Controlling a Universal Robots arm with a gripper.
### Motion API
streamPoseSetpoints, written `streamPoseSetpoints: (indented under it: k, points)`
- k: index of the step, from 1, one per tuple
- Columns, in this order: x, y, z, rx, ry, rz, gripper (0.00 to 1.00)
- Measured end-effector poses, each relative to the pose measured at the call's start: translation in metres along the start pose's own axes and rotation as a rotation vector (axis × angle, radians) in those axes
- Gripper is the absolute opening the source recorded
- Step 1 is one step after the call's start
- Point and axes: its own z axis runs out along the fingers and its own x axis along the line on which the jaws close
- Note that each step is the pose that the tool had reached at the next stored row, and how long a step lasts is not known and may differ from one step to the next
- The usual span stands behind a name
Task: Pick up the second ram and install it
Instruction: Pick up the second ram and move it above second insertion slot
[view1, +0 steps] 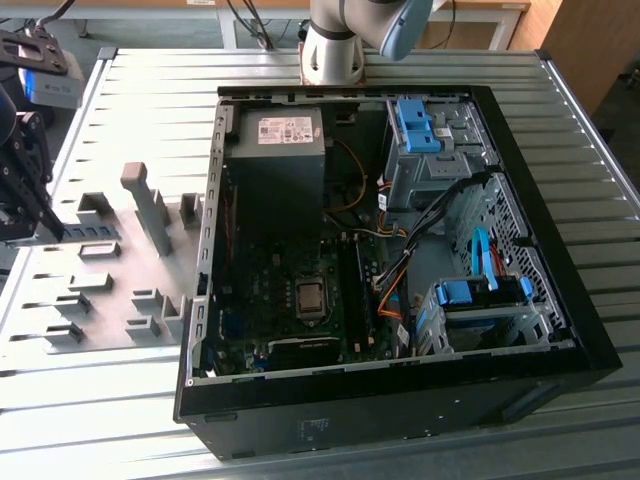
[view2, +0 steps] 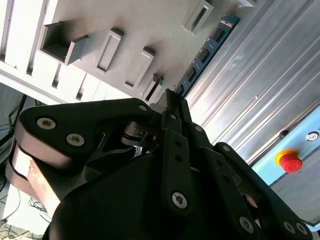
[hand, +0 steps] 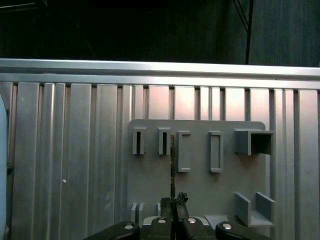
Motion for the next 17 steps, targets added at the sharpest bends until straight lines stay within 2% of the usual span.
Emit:
streamPoseSetpoints:
  k: [17]
  points:
    - [-0.0007,0.0005,-0.0158,0.0001,-0.0001,0.0,0.14]
